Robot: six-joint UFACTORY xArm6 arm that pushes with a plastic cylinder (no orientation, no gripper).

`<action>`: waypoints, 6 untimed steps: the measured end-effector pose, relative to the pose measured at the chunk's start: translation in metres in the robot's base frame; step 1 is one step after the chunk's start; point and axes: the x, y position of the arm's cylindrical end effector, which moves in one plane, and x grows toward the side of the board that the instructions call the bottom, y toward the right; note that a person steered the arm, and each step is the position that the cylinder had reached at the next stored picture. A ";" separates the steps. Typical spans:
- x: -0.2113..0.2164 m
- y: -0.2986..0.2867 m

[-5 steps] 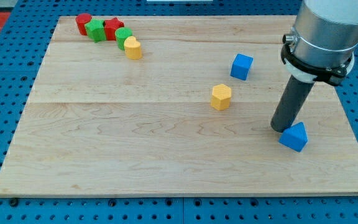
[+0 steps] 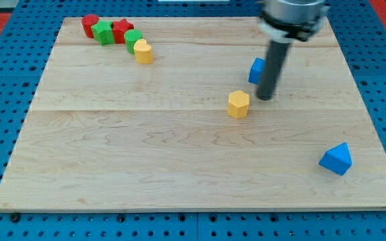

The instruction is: Move the yellow hexagon to the blue triangle

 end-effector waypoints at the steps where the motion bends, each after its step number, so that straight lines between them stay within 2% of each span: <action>1: 0.005 -0.063; 2: -0.023 -0.095; 3: 0.005 -0.086; 4: 0.019 -0.015; 5: 0.008 -0.035; 6: 0.014 -0.071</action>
